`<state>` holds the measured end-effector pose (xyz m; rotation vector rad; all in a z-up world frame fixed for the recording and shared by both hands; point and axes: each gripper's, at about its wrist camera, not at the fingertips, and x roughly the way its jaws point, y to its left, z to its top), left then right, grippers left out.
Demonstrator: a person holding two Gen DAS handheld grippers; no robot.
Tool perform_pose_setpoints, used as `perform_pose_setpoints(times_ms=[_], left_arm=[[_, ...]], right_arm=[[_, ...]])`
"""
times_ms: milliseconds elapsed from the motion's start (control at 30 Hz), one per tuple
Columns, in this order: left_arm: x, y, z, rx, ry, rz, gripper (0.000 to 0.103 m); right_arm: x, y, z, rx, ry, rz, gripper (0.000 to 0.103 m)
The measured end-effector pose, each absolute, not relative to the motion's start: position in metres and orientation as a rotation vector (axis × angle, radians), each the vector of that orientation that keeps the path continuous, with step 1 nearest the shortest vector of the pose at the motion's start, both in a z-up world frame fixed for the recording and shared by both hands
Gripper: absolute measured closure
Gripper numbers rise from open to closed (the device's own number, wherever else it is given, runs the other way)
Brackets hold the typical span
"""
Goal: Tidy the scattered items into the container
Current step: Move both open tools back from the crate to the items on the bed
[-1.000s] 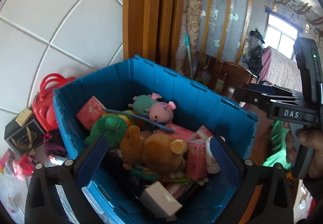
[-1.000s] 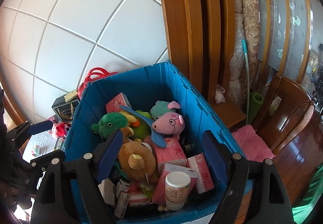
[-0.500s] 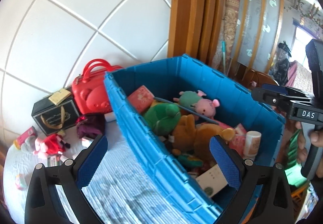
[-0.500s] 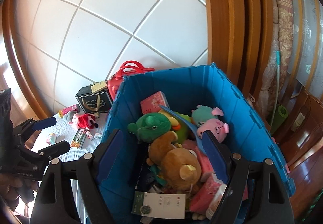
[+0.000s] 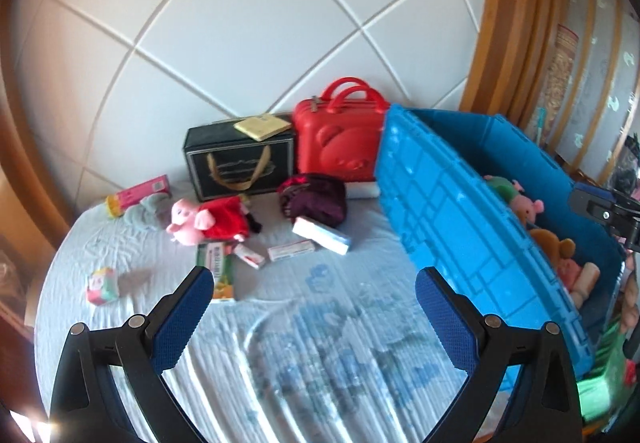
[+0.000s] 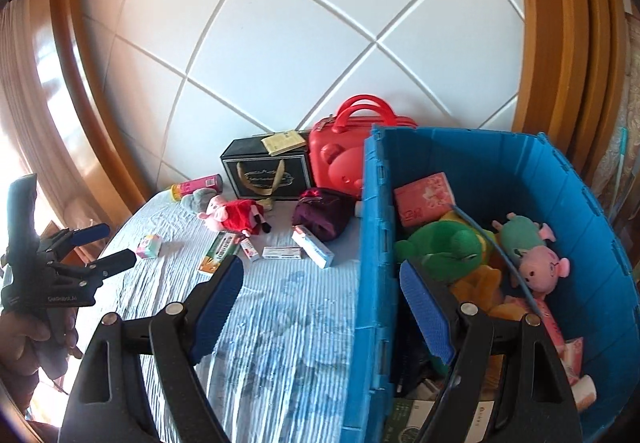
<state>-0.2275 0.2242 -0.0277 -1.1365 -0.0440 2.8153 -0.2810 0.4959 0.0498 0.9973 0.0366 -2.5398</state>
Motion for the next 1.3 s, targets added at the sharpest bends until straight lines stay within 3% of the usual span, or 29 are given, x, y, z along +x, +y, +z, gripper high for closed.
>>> perform_pose_setpoints(times_ms=[333, 633, 867, 1300], left_arm=[[-0.213, 0.058, -0.075, -1.299, -0.117, 2.942, 0.001], [-0.228, -0.049, -0.135, -1.322, -0.162, 2.987, 0.001], [-0.262, -0.113, -0.199, -1.383, -0.256, 2.97, 0.001], [-0.343, -0.184, -0.316, -1.601, -0.357, 2.926, 0.001]], right_arm=[[-0.29, 0.352, 0.005, 1.06, 0.13, -2.431, 0.022], [-0.314, 0.259, -0.075, 1.178, 0.171, -2.394, 0.022], [-0.324, 0.212, -0.136, 1.296, 0.218, -2.358, 0.022], [-0.324, 0.184, -0.18, 1.373, 0.31, -2.352, 0.022]])
